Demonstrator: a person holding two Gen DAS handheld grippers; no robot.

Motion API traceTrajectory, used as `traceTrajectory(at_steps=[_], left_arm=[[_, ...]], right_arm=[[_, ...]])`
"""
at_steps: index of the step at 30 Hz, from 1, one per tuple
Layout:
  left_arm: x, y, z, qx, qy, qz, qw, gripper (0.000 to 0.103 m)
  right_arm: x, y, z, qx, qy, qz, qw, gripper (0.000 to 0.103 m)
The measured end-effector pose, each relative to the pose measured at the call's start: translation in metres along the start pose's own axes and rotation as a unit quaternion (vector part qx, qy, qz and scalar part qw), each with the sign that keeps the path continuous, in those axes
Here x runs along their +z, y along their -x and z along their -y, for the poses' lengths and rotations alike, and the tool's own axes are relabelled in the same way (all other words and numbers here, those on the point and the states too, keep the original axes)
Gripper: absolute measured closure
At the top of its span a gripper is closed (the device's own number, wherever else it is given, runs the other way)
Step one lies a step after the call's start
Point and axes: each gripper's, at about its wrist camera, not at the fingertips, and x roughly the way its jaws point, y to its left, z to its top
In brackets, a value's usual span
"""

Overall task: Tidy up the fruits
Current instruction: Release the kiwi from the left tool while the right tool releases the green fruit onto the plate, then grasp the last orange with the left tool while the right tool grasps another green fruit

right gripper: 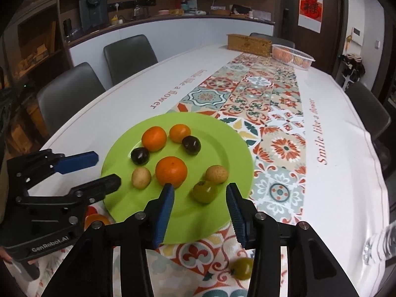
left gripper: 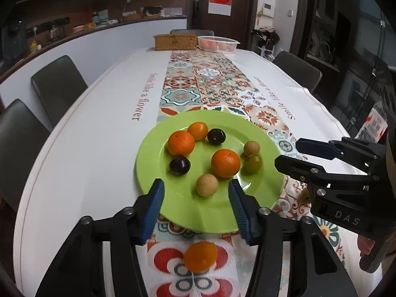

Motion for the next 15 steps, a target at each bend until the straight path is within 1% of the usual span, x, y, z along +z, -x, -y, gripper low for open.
traceTrajectory(at_steps=[3, 5, 8, 10, 13, 15], left_arm=[[0.0, 0.018, 0.003, 0.004, 0.009, 0.011, 0.9999, 0.042], [0.001, 0.032, 0.004, 0.013, 0.015, 0.02, 0.9996, 0.038], [0.003, 0.047, 0.004, 0.026, 0.021, 0.027, 0.9991, 0.034], [0.005, 0.058, 0.005, 0.029, 0.021, 0.029, 0.9989, 0.027], [0.008, 0.069, 0.006, 0.037, 0.02, 0.03, 0.9987, 0.021], [0.01, 0.074, 0.006, 0.034, 0.022, 0.026, 0.9989, 0.018]], right_arm=[[-0.002, 0.016, -0.002, -0.006, 0.001, 0.009, 1.0, 0.058], [-0.003, 0.029, -0.005, -0.016, 0.004, 0.018, 1.0, 0.052], [-0.003, 0.046, -0.008, -0.028, 0.007, 0.031, 0.999, 0.051], [-0.003, 0.056, -0.009, -0.033, 0.006, 0.037, 0.999, 0.051], [-0.002, 0.068, -0.008, -0.041, -0.002, 0.041, 0.998, 0.04], [0.0, 0.075, -0.008, -0.048, -0.002, 0.044, 0.998, 0.04]])
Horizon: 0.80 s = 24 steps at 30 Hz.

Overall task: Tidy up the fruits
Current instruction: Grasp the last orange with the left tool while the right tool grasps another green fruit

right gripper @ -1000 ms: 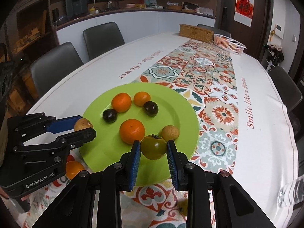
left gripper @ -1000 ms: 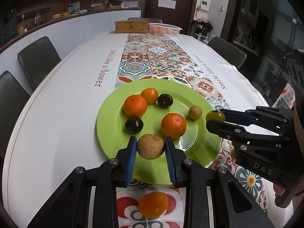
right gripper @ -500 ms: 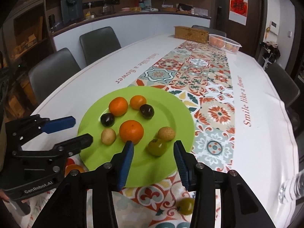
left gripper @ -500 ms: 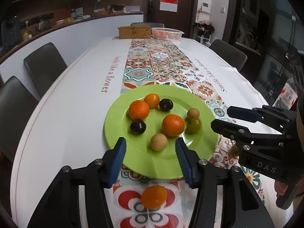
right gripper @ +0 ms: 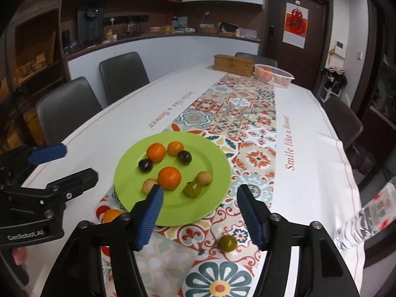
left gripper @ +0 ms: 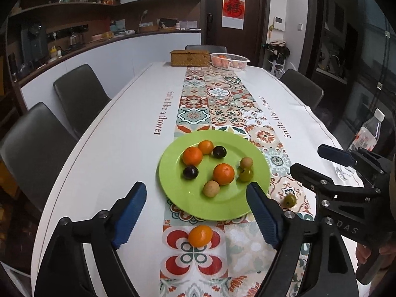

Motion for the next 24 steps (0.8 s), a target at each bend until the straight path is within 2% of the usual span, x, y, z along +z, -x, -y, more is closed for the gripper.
traceTrajectory(at_steps=[9, 13, 17, 24], left_arm=[[-0.003, -0.002, -0.002, 0.019, 0.009, -0.032, 0.9993, 0.014], [-0.01, -0.015, -0.007, 0.007, 0.027, -0.062, 0.9977, 0.014], [-0.017, -0.032, -0.007, 0.016, 0.035, -0.092, 0.995, 0.014], [-0.035, -0.063, -0.008, -0.003, 0.05, -0.139, 0.989, 0.018]], right_arm=[[0.006, 0.004, 0.005, -0.021, 0.002, -0.018, 1.0, 0.039], [0.0, -0.01, 0.017, -0.019, -0.019, -0.054, 0.998, 0.039], [-0.008, -0.03, 0.028, -0.013, -0.046, -0.101, 0.994, 0.039], [-0.025, -0.056, 0.034, -0.009, -0.065, -0.149, 0.987, 0.04]])
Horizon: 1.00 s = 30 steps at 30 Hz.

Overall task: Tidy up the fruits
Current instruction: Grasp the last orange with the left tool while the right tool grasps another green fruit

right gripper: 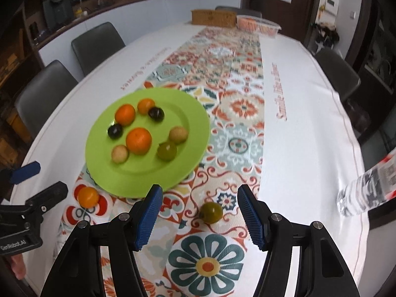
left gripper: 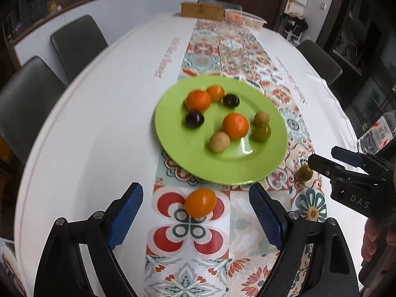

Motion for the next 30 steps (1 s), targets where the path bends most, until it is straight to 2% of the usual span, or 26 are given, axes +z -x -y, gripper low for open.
traceTrajectory(at_steps=[5, 11, 16, 19, 24, 28, 30], left_arm=[[-0.007, -0.023, -0.002, 0.003, 0.004, -0.033, 0.9994, 0.024], [-0.011, -0.035, -0.001, 0.002, 0.009, -0.043, 0.999, 0.032], [-0.011, -0.044, 0.001, -0.005, 0.007, -0.054, 0.9985, 0.044], [-0.013, -0.049, 0.001, -0.011, 0.009, -0.061, 0.998, 0.057], [-0.016, -0.052, 0.0, -0.019, 0.012, -0.065, 0.9976, 0.067], [-0.016, -0.052, -0.001, -0.022, 0.011, -0.065, 0.9976, 0.067], [-0.016, -0.051, 0.0, -0.019, 0.009, -0.063, 0.9978, 0.067]], right_arm=[[-0.006, -0.018, 0.003, -0.006, -0.009, -0.03, 0.999, 0.04], [-0.01, -0.031, 0.007, -0.003, -0.025, -0.048, 0.999, 0.04], [-0.013, -0.038, 0.012, 0.006, -0.037, -0.059, 0.998, 0.04], [-0.014, -0.043, 0.014, 0.006, -0.04, -0.066, 0.997, 0.049], [-0.017, -0.048, 0.013, 0.011, -0.04, -0.073, 0.996, 0.06], [-0.018, -0.051, 0.01, 0.009, -0.033, -0.075, 0.997, 0.069], [-0.018, -0.052, 0.01, 0.008, -0.032, -0.075, 0.997, 0.069]])
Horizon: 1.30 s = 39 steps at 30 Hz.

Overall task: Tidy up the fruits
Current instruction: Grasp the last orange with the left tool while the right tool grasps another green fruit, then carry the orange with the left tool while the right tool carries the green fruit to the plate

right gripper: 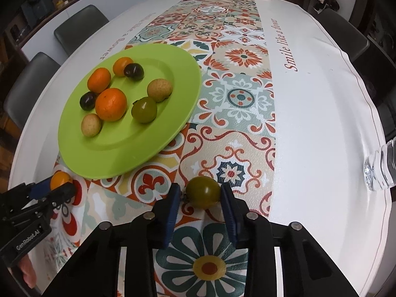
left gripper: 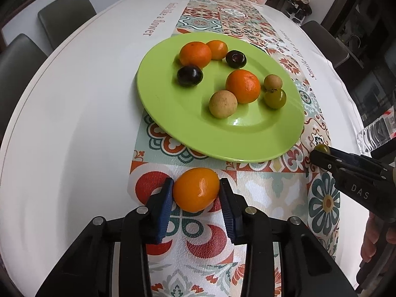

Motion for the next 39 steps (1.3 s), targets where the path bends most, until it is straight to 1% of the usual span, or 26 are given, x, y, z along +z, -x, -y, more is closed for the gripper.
traceTrajectory(at_steps=[5, 9, 11, 12, 14, 19, 21, 22, 23, 26, 31, 35, 39], left_arm=[[-0.004, 0.013, 0.003, 0.009, -0.016, 0.018, 0.9997, 0.067], [-0.009, 0.033, 0.009, 0.012, -0.034, 0.044, 0.9983, 0.067], [-0.01, 0.041, 0.011, 0.011, -0.041, 0.054, 0.9976, 0.067], [-0.011, 0.045, 0.013, 0.01, -0.045, 0.06, 0.9971, 0.067], [-0.012, 0.05, 0.015, 0.01, -0.049, 0.066, 0.9965, 0.067], [-0.013, 0.054, 0.02, 0.01, -0.055, 0.071, 0.9959, 0.067], [-0.012, 0.052, 0.021, 0.007, -0.055, 0.067, 0.9962, 0.067], [-0.012, 0.051, 0.022, 0.006, -0.055, 0.066, 0.9963, 0.067], [-0.012, 0.051, 0.022, 0.004, -0.054, 0.064, 0.9965, 0.067], [-0.011, 0.05, 0.021, 0.004, -0.049, 0.063, 0.9968, 0.067], [-0.01, 0.046, 0.019, 0.007, -0.046, 0.06, 0.9971, 0.067], [-0.009, 0.042, 0.019, 0.006, -0.044, 0.055, 0.9975, 0.067], [-0.007, 0.037, 0.02, 0.002, -0.043, 0.049, 0.9978, 0.067]], right_arm=[[-0.003, 0.005, 0.0, -0.008, 0.006, 0.008, 1.0, 0.07], [-0.01, 0.019, -0.003, -0.003, 0.015, 0.024, 1.0, 0.071], [-0.014, 0.029, -0.005, 0.001, 0.021, 0.037, 0.999, 0.078], [-0.015, 0.033, -0.006, 0.004, 0.022, 0.042, 0.999, 0.078], [-0.017, 0.041, -0.007, 0.01, 0.028, 0.054, 0.998, 0.078], [-0.017, 0.042, -0.004, 0.019, 0.023, 0.06, 0.998, 0.077], [-0.015, 0.042, -0.001, 0.041, 0.013, 0.054, 0.998, 0.075], [-0.015, 0.041, -0.001, 0.051, 0.01, 0.051, 0.997, 0.069], [-0.013, 0.04, -0.002, 0.058, 0.008, 0.049, 0.997, 0.067], [-0.008, 0.036, -0.005, 0.047, 0.013, 0.044, 0.998, 0.067], [-0.004, 0.022, -0.005, 0.04, 0.011, 0.014, 0.999, 0.067], [-0.004, 0.014, -0.005, 0.046, 0.007, 0.0, 0.999, 0.067], [-0.003, 0.009, -0.007, 0.038, 0.007, -0.003, 0.999, 0.067]])
